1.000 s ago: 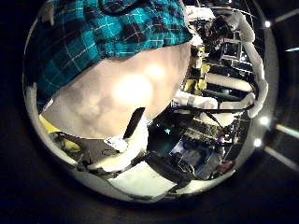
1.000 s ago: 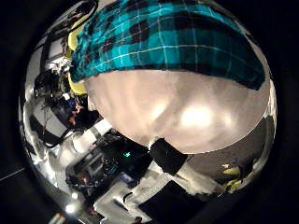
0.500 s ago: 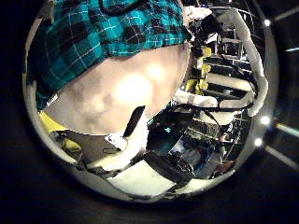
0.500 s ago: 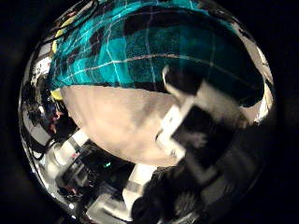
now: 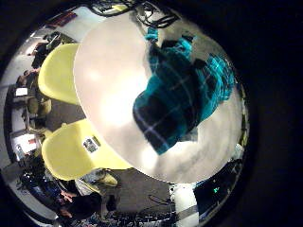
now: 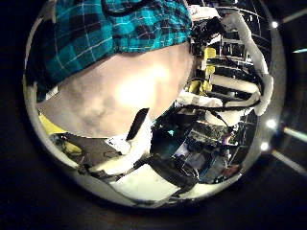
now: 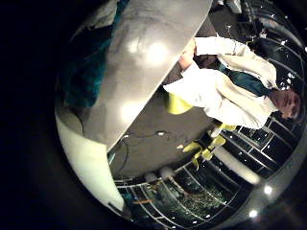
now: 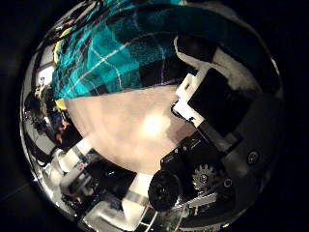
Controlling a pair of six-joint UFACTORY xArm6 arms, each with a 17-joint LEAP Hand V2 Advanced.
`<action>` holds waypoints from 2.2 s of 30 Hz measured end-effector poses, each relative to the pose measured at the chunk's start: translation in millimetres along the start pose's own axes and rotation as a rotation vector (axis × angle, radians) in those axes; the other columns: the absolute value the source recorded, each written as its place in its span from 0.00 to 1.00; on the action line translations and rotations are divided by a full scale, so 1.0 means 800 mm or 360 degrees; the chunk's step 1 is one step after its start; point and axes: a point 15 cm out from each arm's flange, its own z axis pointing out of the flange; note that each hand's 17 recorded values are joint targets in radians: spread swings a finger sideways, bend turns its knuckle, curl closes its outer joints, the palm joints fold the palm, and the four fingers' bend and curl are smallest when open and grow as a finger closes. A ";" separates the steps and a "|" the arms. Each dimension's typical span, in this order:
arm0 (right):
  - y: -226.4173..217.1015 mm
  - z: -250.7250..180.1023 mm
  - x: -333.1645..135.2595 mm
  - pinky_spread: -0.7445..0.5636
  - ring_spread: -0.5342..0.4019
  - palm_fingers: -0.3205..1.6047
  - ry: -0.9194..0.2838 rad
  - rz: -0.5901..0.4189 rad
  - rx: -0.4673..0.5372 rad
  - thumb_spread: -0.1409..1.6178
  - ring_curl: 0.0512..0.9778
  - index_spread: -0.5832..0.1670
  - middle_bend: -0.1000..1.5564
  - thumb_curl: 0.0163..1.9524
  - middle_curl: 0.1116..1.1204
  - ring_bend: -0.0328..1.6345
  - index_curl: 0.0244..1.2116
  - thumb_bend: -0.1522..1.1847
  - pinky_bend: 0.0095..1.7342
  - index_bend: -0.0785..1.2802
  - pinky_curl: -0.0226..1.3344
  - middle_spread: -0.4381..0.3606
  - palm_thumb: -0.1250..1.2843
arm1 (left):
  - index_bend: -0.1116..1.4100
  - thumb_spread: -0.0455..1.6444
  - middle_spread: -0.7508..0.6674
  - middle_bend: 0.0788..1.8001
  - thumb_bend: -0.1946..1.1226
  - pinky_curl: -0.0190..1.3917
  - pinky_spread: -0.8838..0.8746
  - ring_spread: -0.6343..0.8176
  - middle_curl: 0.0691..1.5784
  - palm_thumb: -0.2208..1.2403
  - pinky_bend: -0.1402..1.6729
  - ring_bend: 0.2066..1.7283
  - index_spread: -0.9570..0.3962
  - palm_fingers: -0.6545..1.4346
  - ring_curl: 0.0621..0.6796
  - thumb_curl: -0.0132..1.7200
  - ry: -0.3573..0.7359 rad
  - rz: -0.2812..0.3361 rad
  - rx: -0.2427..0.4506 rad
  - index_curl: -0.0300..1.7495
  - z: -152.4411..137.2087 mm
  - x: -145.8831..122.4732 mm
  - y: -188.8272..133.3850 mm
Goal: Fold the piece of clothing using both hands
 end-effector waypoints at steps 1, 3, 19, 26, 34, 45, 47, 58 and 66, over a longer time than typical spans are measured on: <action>0.004 -0.001 0.007 0.33 0.29 0.75 -0.0003 0.0017 0.0007 0.68 0.62 0.30 0.76 0.30 0.67 0.79 0.61 0.16 0.69 0.78 0.54 0.28 0.83 | 0.20 0.66 0.60 0.06 0.13 0.26 0.66 0.54 0.17 0.36 0.30 0.33 0.63 0.38 0.28 0.17 0.0005 0.0002 -0.0008 0.23 0.004 0.001 0.002; 0.013 0.000 0.023 0.34 0.30 0.73 -0.0013 0.0056 0.0010 0.68 0.65 0.32 0.77 0.31 0.70 0.81 0.64 0.16 0.70 0.80 0.56 0.28 0.83 | 0.20 0.67 0.60 0.06 0.13 0.26 0.66 0.54 0.17 0.36 0.29 0.33 0.63 0.38 0.28 0.17 0.0021 0.0007 -0.0023 0.23 0.014 0.004 0.007; 0.014 -0.047 0.027 0.39 0.30 0.67 -0.0066 0.0082 0.0190 0.72 0.76 0.38 0.83 0.38 0.77 0.84 0.72 0.13 0.71 0.86 0.71 0.32 0.83 | 0.19 0.69 0.59 0.06 0.13 0.25 0.66 0.54 0.16 0.36 0.28 0.32 0.63 0.39 0.27 0.17 0.0092 0.0020 0.0028 0.23 0.034 0.018 -0.002; 0.015 -0.074 0.024 0.39 0.30 0.66 -0.0104 0.0071 0.0286 0.73 0.79 0.39 0.83 0.40 0.78 0.85 0.73 0.12 0.70 0.87 0.75 0.32 0.83 | 0.20 0.70 0.56 0.07 0.13 0.25 0.65 0.51 0.17 0.37 0.27 0.32 0.62 0.42 0.26 0.17 0.0101 0.0075 0.0104 0.23 -0.020 0.043 0.016; 0.011 -0.206 -0.058 0.39 0.30 0.67 -0.0088 -0.0122 0.0634 0.73 0.81 0.40 0.84 0.42 0.79 0.85 0.74 0.11 0.69 0.88 0.80 0.32 0.84 | 0.20 0.70 0.49 0.11 0.14 0.24 0.57 0.40 0.20 0.40 0.25 0.34 0.59 0.52 0.27 0.18 0.0130 -0.0042 0.0199 0.24 -0.056 0.017 0.060; 0.007 -0.325 -0.335 0.40 0.30 0.70 0.0003 -0.0808 0.0868 0.71 0.83 0.42 0.83 0.46 0.78 0.83 0.73 0.11 0.67 0.88 0.85 0.34 0.84 | 0.19 0.72 0.38 0.19 0.14 0.27 0.42 0.25 0.27 0.44 0.32 0.41 0.56 0.56 0.37 0.18 0.0201 -0.0321 0.0312 0.24 -0.063 -0.068 0.134; 0.001 -0.334 -0.390 0.40 0.30 0.70 0.0034 -0.0930 0.0874 0.71 0.83 0.42 0.83 0.47 0.78 0.83 0.72 0.11 0.66 0.88 0.86 0.34 0.84 | 0.20 0.72 0.38 0.20 0.14 0.28 0.41 0.24 0.28 0.44 0.33 0.42 0.56 0.55 0.38 0.18 0.0215 -0.0353 0.0328 0.24 -0.061 -0.075 0.151; -0.048 -0.262 -0.575 0.38 0.31 0.70 0.0177 -0.1287 0.0654 0.72 0.81 0.41 0.79 0.45 0.76 0.80 0.70 0.09 0.63 0.82 0.85 0.34 0.72 | 0.20 0.73 0.37 0.20 0.13 0.29 0.39 0.23 0.31 0.44 0.35 0.43 0.56 0.53 0.42 0.19 0.0214 -0.0437 0.0395 0.26 -0.059 -0.091 0.203; -0.087 -0.228 -0.565 0.35 0.30 0.20 0.0241 -0.1254 0.0583 0.74 0.70 0.28 0.53 0.37 0.58 0.72 0.55 0.09 0.54 0.38 0.74 0.23 0.62 | 0.21 0.72 0.37 0.20 0.13 0.30 0.39 0.23 0.34 0.43 0.36 0.43 0.55 0.53 0.45 0.19 0.0210 -0.0457 0.0421 0.28 -0.063 -0.082 0.224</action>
